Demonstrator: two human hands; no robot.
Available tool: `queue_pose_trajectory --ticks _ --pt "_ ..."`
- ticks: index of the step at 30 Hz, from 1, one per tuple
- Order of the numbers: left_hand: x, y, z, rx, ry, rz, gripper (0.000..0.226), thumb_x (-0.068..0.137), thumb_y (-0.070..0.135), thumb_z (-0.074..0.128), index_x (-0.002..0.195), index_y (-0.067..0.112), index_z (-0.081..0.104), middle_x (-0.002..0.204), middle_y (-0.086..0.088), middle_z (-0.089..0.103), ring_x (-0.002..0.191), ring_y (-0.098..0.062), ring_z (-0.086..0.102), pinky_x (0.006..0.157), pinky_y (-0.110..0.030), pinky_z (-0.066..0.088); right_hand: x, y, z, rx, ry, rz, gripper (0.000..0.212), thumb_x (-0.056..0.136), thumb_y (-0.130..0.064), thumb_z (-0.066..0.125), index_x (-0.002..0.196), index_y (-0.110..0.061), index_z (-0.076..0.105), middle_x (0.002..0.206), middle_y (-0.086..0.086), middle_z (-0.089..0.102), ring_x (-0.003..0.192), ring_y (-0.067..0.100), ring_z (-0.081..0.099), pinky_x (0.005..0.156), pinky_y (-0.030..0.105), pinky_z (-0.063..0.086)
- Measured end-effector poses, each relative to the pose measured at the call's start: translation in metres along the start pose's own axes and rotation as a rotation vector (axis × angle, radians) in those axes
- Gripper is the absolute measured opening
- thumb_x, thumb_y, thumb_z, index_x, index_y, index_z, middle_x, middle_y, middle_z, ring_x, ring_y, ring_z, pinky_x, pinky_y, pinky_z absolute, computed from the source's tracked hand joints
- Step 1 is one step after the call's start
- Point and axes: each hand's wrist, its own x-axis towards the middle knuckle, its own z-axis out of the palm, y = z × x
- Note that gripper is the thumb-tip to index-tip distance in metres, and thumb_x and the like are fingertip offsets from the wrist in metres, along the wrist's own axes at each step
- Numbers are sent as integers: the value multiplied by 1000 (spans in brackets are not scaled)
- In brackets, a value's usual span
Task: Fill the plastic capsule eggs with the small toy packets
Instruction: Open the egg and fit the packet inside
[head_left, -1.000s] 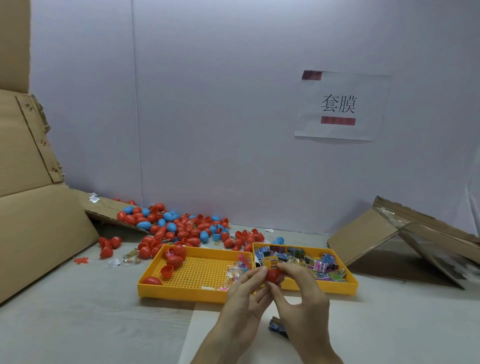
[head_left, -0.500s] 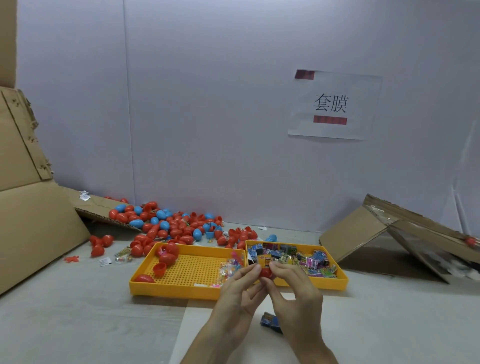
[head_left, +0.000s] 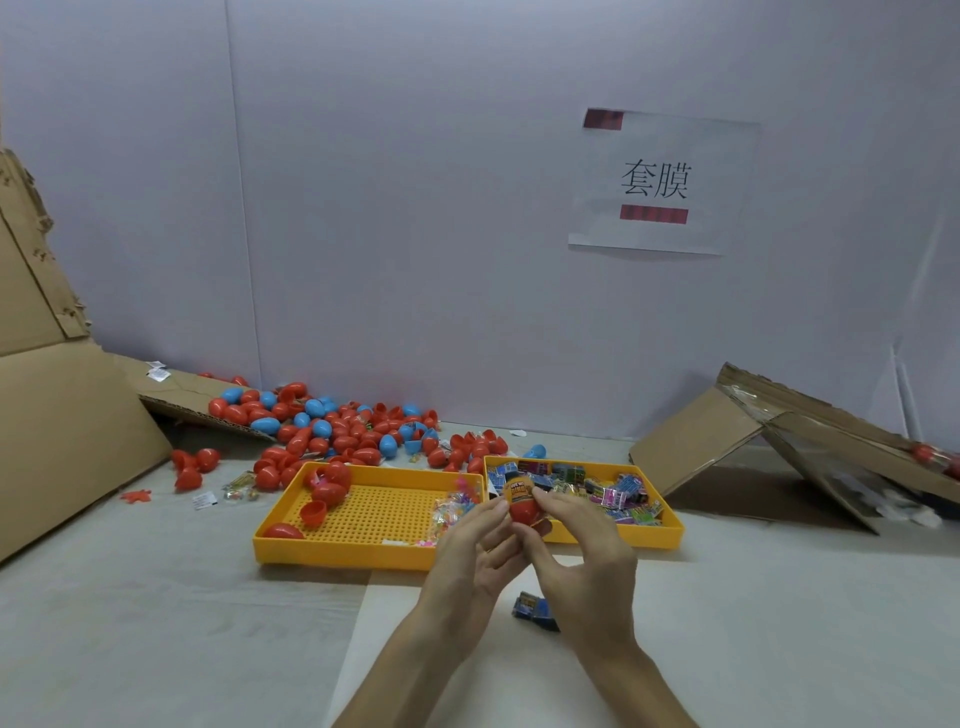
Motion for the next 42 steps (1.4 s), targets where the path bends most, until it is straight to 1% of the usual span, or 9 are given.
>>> queue_pose_trajectory --ticks 4,9,17,20,23,26,31,36,42 --pt "0 0 2 68 -17 23 47 88 30 68 127 4 64 121 -16 72 113 -29 70 85 -31 61 -1 3 2 -25 -7 -18 44 68 -4 89 110 -10 76 107 -5 71 98 21 69 82 38 60" --pt "-2 1 2 77 -43 -3 45 93 24 65 132 2 60 125 -17 70 118 -28 68 98 -35 56 0 6 1 -22 1 -41 42 68 0 89 107 -9 77 104 -3 73 95 22 69 81 40 60" --pt "0 0 0 92 -51 -10 43 93 24 65 130 2 62 123 -18 71 117 -29 68 96 -35 57 -1 10 2 -28 5 -56 41 66 0 90 104 -9 78 100 -1 74 92 22 70 77 43 61" --pt "0 0 -2 79 -64 -19 44 95 25 63 133 3 59 126 -17 69 120 -28 66 100 -36 55 -1 9 2 20 -10 -25 44 70 -3 88 111 -13 76 106 -4 72 99 19 68 83 43 60" --pt "1 -1 -3 42 -61 -47 43 98 28 57 134 5 58 128 -17 69 121 -26 66 101 -38 51 2 4 0 72 -19 18 41 77 -23 82 116 -18 72 111 -13 68 107 2 62 91 34 55" --pt "3 -2 -5 12 -42 -80 44 98 29 55 134 3 59 127 -19 69 121 -27 66 101 -40 48 1 4 0 43 -39 14 37 82 -35 76 113 -16 74 111 -9 71 107 11 65 91 37 54" --pt "4 -3 -4 -38 -72 -137 43 98 26 56 132 0 61 127 -22 68 119 -31 66 103 -42 48 -1 6 1 3 -39 27 36 81 -24 79 115 -14 74 111 -3 73 104 23 67 89 36 55" --pt "3 -3 -2 53 -74 -115 50 93 42 59 131 10 64 125 -16 70 119 -26 67 107 -44 47 -1 5 2 7 -50 -7 43 80 -22 76 121 -14 72 114 -12 67 106 12 63 91 30 50" --pt "-2 -1 3 112 -80 -101 58 89 41 62 136 9 58 127 -16 69 123 -27 64 114 -49 42 0 6 1 14 -37 -13 41 78 -22 74 119 -13 73 111 -11 65 102 18 65 88 27 53"
